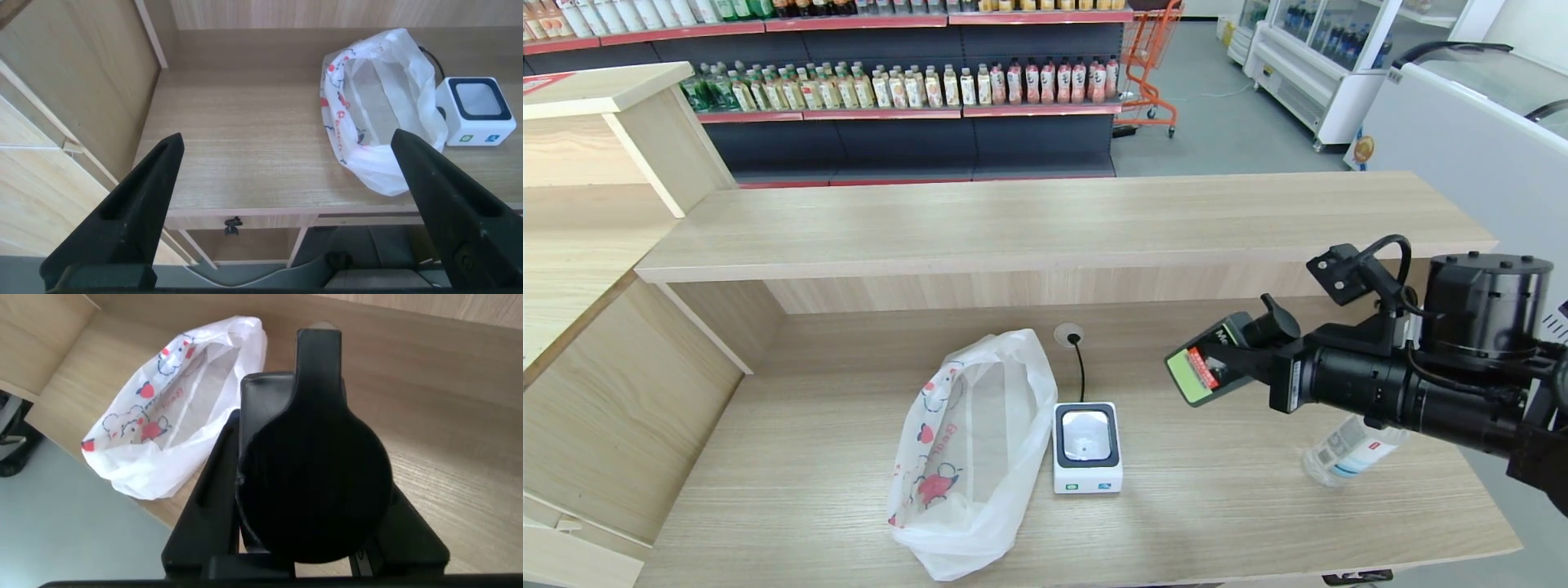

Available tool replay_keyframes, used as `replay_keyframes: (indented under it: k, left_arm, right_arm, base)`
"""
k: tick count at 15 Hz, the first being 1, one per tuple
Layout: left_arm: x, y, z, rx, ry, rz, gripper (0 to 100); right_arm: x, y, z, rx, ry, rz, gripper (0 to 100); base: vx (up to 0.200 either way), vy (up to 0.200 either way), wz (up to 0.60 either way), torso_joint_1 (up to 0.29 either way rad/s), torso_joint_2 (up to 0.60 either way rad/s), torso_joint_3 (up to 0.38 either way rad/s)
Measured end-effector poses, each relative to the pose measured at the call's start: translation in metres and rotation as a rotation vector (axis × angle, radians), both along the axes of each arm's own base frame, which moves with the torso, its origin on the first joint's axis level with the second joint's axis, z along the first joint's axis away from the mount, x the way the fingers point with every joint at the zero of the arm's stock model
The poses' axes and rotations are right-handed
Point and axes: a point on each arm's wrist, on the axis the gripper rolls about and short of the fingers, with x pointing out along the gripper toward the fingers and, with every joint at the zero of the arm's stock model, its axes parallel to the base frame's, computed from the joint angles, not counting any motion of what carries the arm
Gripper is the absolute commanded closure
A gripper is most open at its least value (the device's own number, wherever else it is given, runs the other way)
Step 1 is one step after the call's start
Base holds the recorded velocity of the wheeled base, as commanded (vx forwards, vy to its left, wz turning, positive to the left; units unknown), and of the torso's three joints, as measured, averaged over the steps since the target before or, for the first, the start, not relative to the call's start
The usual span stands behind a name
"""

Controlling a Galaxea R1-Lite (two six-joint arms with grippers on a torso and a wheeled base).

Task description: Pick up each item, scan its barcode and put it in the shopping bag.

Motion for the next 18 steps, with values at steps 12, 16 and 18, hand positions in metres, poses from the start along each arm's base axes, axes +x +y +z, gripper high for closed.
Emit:
replay_keyframes:
  k: [12,16,18]
  left_arm:
    - [0.0,0.0,0.0,-0.007,0.0,0.0,0]
    - [0.0,0.0,0.0,-0.002,0.0,0.0,0]
    - [0.0,0.0,0.0,-0.002,0.0,0.0,0]
  right_arm:
    - [-0.015,-0.005,-0.004,0.071,0.071,-0.005,100]
    - [-0.014,-0.003,-0.003,0.092,0.08,0.05,100]
    - [-0.008,0.0,-0.005,0.092,0.091,0.071,100]
  base:
    - [-0.05,0.05,0.0,0.002,0.0,0.002]
    - [0.0,0.05,0.0,0.001,0.0,0.003]
    - [0.0,0.0,0.0,0.0,0.0,0.0]
